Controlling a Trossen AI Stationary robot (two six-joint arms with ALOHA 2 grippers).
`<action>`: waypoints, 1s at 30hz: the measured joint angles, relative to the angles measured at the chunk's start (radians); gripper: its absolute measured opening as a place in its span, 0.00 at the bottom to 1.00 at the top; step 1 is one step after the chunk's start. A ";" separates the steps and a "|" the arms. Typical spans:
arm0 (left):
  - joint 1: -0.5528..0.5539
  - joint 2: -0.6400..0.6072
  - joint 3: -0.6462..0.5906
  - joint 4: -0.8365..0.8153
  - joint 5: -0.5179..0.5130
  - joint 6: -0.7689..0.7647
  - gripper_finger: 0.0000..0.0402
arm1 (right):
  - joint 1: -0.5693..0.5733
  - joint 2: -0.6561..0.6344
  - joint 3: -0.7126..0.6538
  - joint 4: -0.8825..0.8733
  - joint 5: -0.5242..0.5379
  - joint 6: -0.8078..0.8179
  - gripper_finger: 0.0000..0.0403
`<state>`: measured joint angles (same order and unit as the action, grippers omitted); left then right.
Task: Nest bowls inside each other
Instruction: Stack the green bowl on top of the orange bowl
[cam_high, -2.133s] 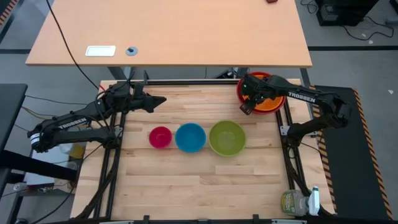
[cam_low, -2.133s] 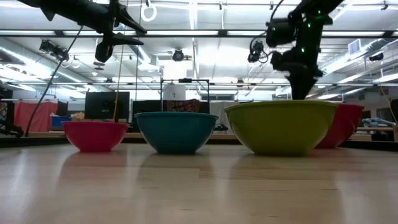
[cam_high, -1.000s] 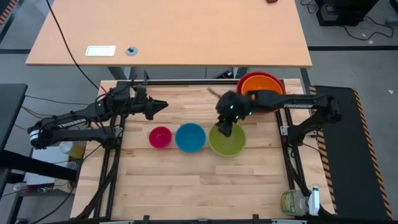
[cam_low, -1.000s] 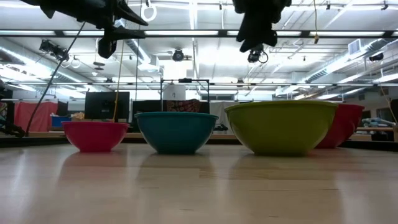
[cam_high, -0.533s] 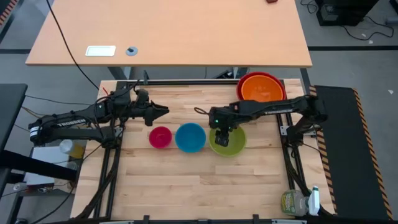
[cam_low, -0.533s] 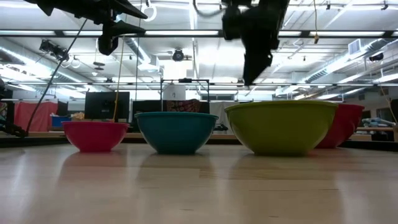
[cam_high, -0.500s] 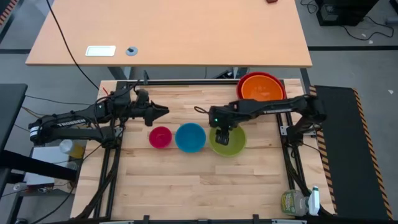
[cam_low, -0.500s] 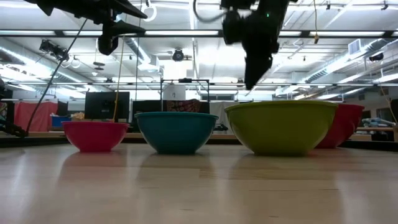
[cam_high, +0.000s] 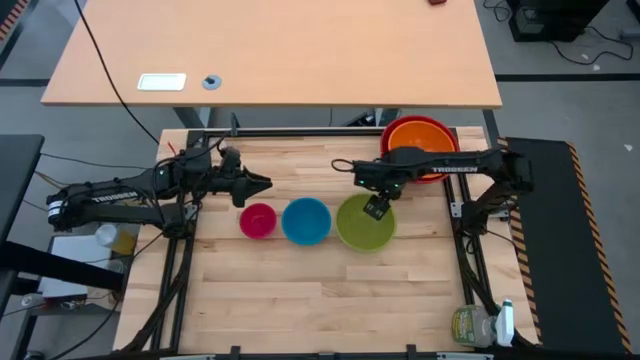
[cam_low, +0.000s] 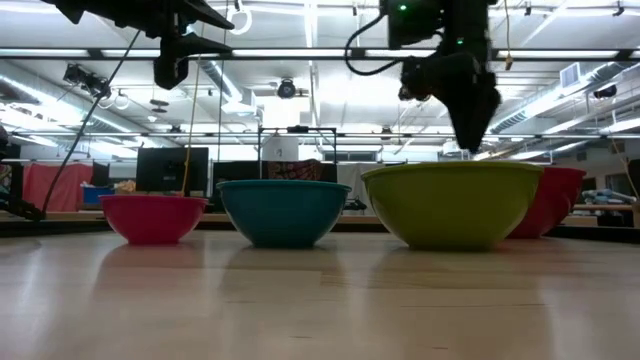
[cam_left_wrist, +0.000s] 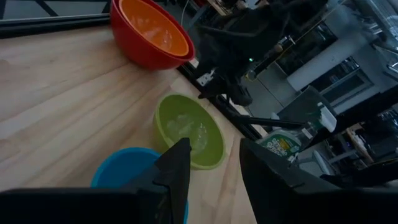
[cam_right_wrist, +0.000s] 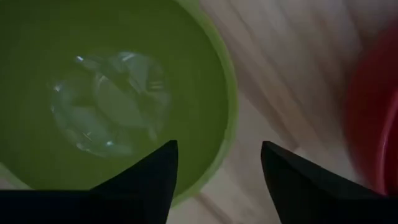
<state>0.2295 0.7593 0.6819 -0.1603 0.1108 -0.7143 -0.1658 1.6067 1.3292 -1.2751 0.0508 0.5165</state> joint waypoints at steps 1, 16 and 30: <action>0.000 0.000 0.000 0.000 0.000 0.000 0.35 | 0.003 -0.019 -0.024 0.007 0.000 0.026 0.58; 0.002 0.000 0.000 0.000 -0.011 0.002 0.35 | 0.014 -0.213 -0.390 0.255 -0.091 0.332 0.48; 0.003 0.000 0.000 -0.002 -0.012 0.002 0.35 | 0.020 -0.165 -0.460 0.365 -0.047 0.379 0.15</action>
<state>0.2325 0.7593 0.6819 -0.1620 0.0986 -0.7122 -0.1453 1.4414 0.8697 -0.9100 0.0035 0.8956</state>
